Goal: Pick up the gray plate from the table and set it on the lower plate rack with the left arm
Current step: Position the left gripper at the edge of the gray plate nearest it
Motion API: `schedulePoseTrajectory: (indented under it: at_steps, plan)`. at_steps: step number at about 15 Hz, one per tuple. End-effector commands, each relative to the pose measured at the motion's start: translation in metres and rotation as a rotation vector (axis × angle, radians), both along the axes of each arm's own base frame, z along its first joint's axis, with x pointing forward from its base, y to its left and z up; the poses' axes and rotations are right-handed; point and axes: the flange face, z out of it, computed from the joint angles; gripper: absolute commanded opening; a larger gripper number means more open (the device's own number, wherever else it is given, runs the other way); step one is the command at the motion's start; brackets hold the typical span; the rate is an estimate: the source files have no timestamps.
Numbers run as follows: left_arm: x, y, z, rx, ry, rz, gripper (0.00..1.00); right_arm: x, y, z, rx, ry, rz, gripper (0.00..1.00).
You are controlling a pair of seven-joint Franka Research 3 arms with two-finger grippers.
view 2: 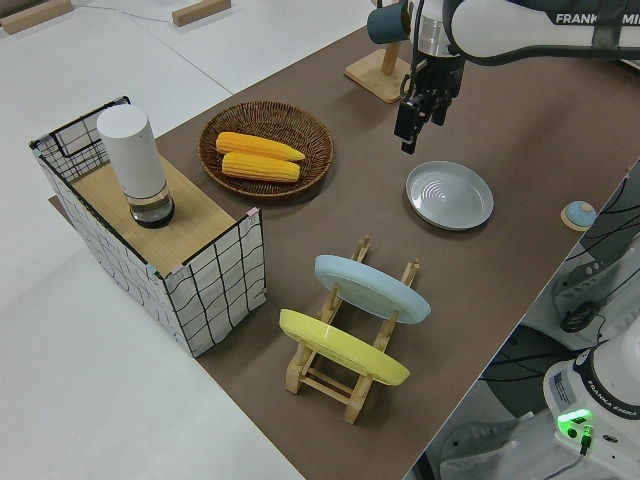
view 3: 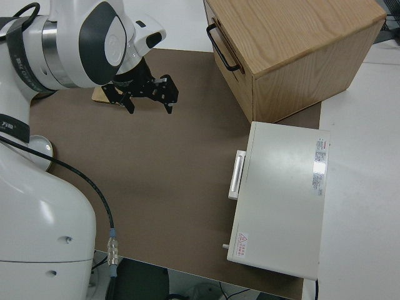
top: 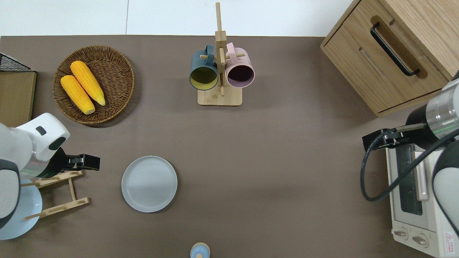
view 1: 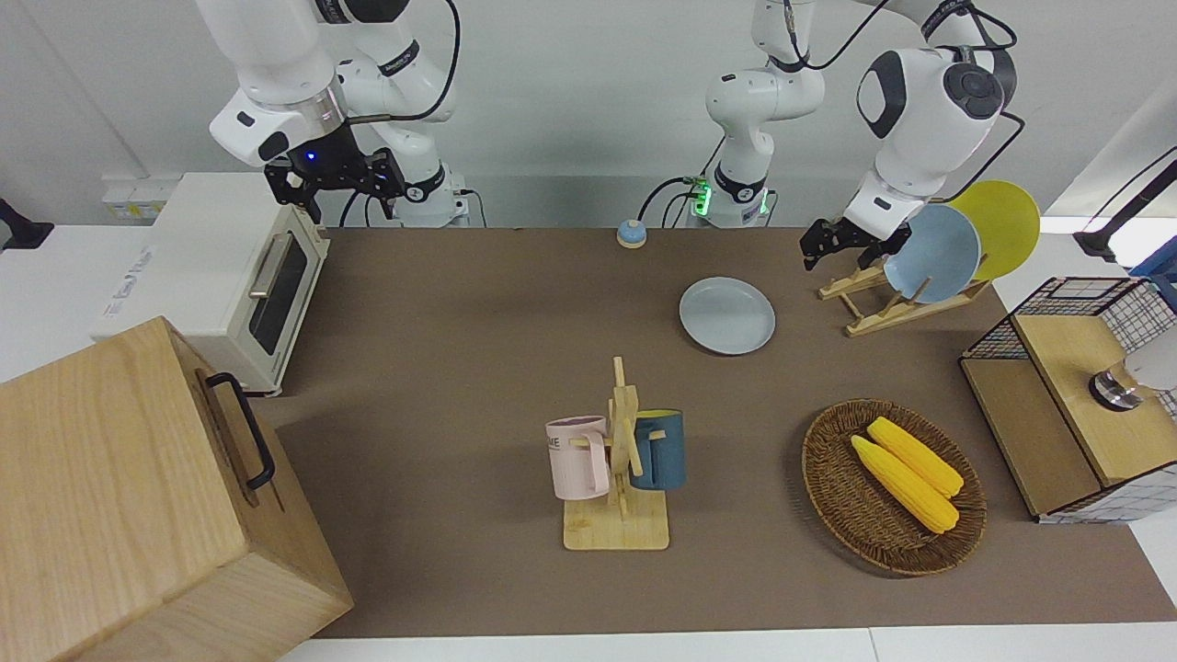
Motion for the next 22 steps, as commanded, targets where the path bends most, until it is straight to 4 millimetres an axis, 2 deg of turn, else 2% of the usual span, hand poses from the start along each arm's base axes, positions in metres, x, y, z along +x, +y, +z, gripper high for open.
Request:
schedulePoseTrajectory:
  at_steps: [1,2,14,21,22]
  plan:
    - [-0.032,-0.006,-0.033,0.003,-0.048,0.016,0.99,-0.002,-0.002,0.004,-0.008,0.000,-0.014,0.983]
    - [-0.037,-0.012,-0.043,0.001,-0.057,0.008,0.99,-0.002,-0.003,0.004,-0.008,0.000,-0.016,0.983]
    - [-0.072,-0.028,-0.152,-0.024,-0.084,0.013,0.99,-0.002,-0.002,0.004,-0.008,0.000,-0.014,0.983]
    - [-0.070,-0.032,-0.186,-0.028,-0.065,0.006,0.99,-0.002,-0.002,0.003,-0.008,0.002,-0.014,0.983]
    - [-0.070,-0.032,-0.188,-0.028,-0.062,0.006,0.95,-0.002,-0.002,0.004,-0.008,0.000,-0.014,0.983]
